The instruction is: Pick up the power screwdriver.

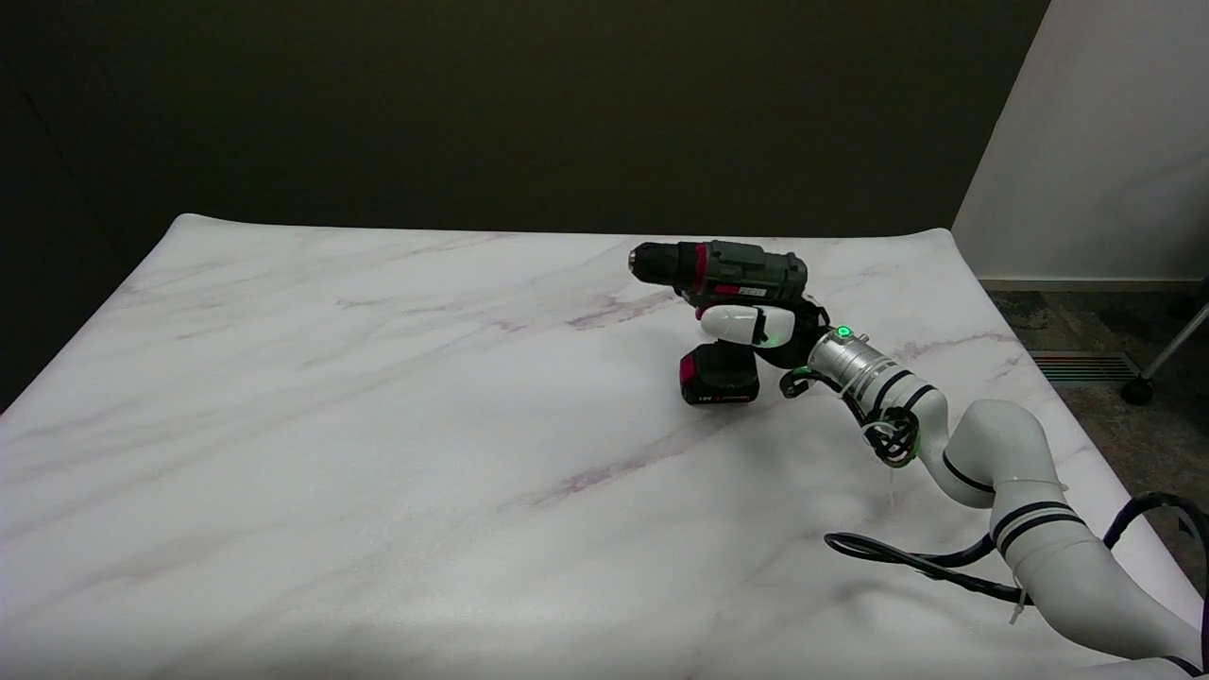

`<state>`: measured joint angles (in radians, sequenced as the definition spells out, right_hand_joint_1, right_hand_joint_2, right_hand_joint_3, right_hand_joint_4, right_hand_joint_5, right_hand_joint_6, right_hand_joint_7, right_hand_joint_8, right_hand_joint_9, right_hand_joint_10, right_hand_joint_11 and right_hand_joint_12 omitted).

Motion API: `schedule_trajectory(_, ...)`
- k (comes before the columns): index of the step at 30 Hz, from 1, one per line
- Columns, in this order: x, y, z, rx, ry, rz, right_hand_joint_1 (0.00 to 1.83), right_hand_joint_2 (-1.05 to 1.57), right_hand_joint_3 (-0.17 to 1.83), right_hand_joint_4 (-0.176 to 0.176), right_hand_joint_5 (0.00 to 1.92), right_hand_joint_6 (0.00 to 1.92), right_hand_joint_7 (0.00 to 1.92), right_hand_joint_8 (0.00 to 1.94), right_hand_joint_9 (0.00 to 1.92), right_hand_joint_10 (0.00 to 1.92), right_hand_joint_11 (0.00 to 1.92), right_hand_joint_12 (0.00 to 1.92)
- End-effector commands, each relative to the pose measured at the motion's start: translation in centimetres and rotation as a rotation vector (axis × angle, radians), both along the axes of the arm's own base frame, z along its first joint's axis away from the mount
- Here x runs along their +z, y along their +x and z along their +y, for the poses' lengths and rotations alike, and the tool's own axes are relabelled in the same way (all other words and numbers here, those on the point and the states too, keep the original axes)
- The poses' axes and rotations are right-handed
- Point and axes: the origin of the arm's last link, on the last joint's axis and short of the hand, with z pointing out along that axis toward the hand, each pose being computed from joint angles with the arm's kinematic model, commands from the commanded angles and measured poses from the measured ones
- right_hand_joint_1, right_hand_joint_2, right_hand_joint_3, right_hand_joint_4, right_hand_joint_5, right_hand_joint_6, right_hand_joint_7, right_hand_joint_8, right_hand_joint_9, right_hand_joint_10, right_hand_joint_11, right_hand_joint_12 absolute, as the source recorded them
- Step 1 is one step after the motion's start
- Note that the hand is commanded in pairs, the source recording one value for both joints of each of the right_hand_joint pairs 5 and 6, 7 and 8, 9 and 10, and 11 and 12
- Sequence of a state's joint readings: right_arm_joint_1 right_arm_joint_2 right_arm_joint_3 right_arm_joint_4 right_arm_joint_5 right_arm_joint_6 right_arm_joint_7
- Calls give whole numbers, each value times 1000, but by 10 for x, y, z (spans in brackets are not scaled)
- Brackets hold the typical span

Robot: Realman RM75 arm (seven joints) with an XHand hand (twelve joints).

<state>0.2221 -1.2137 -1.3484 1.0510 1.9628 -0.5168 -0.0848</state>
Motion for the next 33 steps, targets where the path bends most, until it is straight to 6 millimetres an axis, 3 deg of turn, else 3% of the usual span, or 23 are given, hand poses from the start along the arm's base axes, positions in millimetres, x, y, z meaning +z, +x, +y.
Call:
schedule_trajectory(1,6,-7,10,-14,-24,-12,1230,9,412,-145,272,272,537,537,152,152,158,158)
schedule_trajectory(15,10,-14,13,-34,-34,-9,1225,-15,501,-131,267,267,517,517,150,150,131,131)
schedule_trajectory(24,6,-19,14,-49,-27,-11,1245,-7,442,-83,176,176,467,467,147,147,137,137)
schedule_trajectory(29,5,-20,13,-51,-25,-11,1257,9,460,-63,139,139,457,457,157,157,209,209)
schedule_trajectory(33,8,-19,13,-51,-36,-7,1281,124,445,-56,121,121,480,480,269,269,387,387)
